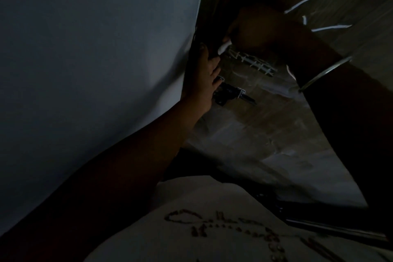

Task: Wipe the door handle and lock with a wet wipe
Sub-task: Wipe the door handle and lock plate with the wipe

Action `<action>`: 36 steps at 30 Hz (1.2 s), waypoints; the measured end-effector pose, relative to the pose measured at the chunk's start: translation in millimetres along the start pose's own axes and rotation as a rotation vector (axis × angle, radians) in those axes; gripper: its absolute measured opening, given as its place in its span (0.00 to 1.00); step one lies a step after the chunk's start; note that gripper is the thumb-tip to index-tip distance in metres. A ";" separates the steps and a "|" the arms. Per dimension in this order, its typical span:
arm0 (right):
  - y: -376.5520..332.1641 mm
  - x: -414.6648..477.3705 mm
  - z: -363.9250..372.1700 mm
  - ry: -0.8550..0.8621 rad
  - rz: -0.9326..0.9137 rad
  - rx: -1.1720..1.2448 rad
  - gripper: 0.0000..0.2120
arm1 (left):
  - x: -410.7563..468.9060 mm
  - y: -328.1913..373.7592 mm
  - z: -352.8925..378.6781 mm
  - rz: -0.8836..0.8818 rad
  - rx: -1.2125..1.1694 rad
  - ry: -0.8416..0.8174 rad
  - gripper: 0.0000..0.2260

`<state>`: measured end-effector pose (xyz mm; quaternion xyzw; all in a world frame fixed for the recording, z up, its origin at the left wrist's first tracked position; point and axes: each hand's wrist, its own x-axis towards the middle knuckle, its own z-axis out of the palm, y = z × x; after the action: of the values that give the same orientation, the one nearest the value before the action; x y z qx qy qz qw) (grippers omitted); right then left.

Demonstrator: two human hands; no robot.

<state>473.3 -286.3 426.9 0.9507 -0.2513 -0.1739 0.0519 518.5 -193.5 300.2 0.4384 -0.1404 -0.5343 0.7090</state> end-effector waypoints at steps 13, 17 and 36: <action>20.0 -11.2 19.3 0.290 -0.008 0.220 0.12 | -11.6 2.6 12.8 0.039 0.072 -0.004 0.28; 31.0 -29.1 33.2 0.549 0.117 0.317 0.13 | -12.9 2.9 18.3 0.084 0.095 0.014 0.26; 3.0 -64.9 80.1 0.610 0.236 0.046 0.19 | -20.1 11.6 29.4 0.103 0.206 -0.011 0.25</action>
<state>390.6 -257.6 372.5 0.9243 -0.3363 0.1320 0.1233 498.4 -189.2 331.5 0.4981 -0.2208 -0.4824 0.6859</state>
